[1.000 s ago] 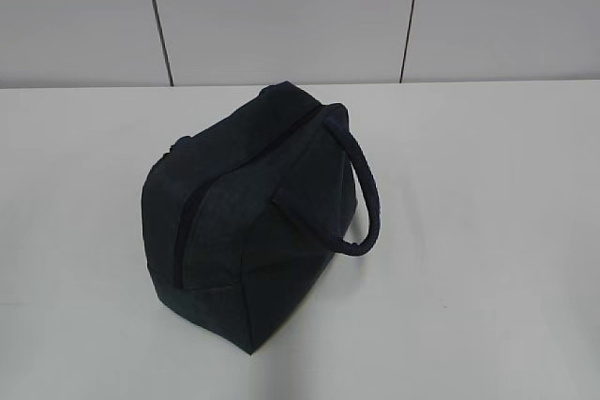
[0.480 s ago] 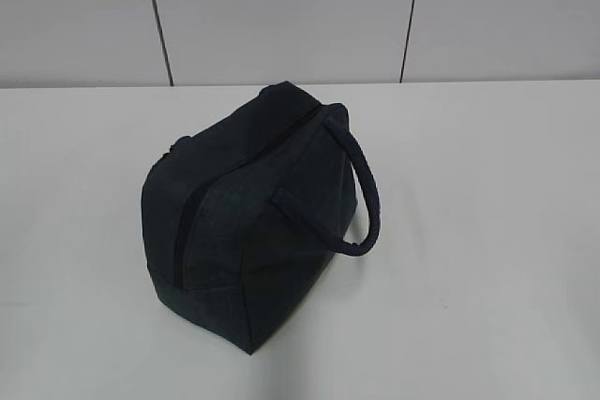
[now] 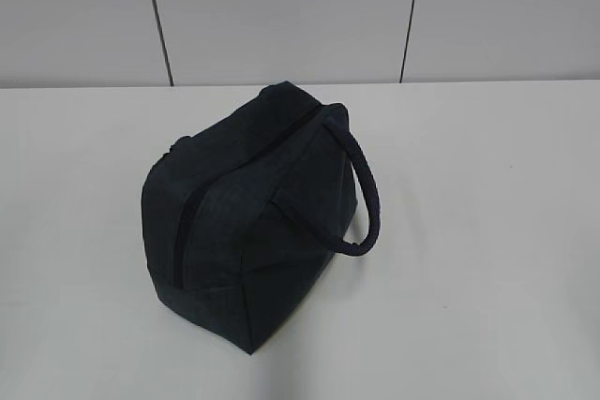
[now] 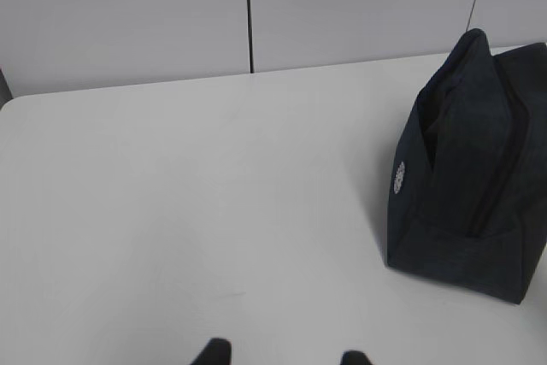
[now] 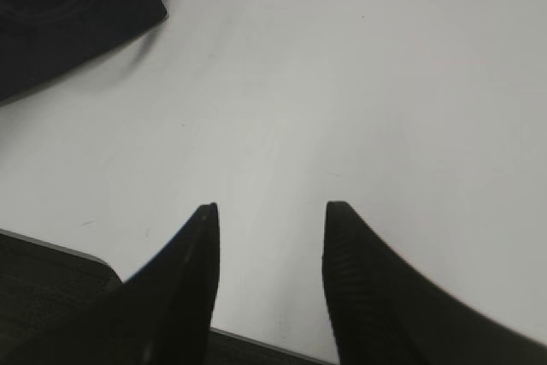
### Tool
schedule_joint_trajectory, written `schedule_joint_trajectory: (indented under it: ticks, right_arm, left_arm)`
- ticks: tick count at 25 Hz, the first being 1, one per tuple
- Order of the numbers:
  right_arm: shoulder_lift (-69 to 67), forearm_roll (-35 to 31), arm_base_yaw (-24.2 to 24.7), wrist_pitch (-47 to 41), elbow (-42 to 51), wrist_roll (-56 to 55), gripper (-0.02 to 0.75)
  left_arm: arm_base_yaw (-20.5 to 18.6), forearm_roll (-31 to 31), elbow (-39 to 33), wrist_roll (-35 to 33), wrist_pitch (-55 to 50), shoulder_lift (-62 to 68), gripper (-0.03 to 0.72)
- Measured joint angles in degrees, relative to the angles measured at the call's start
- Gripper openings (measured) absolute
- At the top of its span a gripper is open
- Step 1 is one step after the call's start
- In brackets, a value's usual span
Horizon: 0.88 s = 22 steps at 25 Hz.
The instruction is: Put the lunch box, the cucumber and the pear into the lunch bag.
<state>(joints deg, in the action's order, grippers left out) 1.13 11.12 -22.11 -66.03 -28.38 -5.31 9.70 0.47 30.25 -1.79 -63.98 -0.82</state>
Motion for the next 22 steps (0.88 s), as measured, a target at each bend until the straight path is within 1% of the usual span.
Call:
schedule_joint_trajectory:
  ticks: [22]
  right_arm:
    - [0.0, 0.0, 0.0, 0.0, 0.0, 0.0, 0.318]
  left_arm:
    - [0.0, 0.0, 0.0, 0.0, 0.0, 0.0, 0.239]
